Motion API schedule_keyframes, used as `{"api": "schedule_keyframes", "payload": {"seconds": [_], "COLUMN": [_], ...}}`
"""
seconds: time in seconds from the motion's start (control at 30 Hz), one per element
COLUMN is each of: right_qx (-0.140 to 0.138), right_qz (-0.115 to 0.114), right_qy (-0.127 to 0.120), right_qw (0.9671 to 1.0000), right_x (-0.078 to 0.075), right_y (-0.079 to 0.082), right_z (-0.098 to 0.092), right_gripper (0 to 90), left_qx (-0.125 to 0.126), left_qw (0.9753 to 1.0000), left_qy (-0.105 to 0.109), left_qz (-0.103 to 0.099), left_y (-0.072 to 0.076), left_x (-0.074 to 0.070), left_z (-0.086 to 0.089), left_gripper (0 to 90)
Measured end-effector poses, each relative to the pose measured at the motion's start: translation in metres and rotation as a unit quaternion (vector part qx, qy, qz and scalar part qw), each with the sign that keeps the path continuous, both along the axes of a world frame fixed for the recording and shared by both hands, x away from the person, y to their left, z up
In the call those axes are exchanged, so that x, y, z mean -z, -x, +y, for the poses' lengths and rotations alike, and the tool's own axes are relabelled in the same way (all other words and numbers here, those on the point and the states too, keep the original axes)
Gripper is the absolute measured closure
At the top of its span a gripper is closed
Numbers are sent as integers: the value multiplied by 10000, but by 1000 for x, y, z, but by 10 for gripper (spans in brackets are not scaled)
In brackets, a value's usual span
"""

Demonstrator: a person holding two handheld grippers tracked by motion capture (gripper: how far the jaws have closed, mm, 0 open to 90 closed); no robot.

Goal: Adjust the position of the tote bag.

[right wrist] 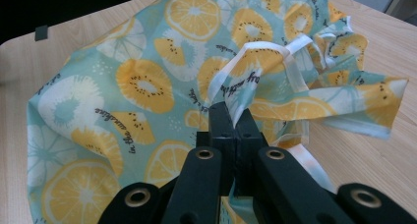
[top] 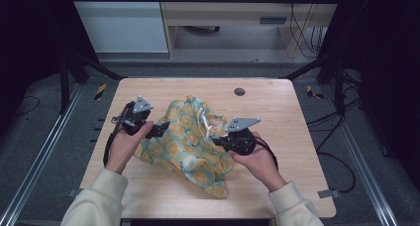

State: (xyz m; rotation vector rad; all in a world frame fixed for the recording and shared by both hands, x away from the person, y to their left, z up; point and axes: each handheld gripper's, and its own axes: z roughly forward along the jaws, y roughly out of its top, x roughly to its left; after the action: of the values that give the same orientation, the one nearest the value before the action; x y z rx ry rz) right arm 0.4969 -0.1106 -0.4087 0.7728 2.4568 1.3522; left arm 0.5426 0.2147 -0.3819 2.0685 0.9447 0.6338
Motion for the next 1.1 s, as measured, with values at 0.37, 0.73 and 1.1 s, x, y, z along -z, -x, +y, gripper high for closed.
{"api": "schedule_keyframes", "payload": {"seconds": [0.37,0.73,1.1], "right_qx": [-16,49,197], "right_qz": [-2,49,15], "right_qy": [-134,-164,-206], "right_qw": [9999,9998,9996], "right_x": [-2,1,-1], "right_y": [3,1,-2], "right_z": [-7,-12,-21], "right_gripper": [900,900,900], "left_qx": [32,1,86], "left_qw": [9982,9950,9959], "left_qy": [-261,-464,-523], "left_qz": [532,887,734], "left_y": [-39,-47,-38], "left_x": [7,20,26], "left_z": [-37,-38,-33], "left_gripper": [82,572,885]}}
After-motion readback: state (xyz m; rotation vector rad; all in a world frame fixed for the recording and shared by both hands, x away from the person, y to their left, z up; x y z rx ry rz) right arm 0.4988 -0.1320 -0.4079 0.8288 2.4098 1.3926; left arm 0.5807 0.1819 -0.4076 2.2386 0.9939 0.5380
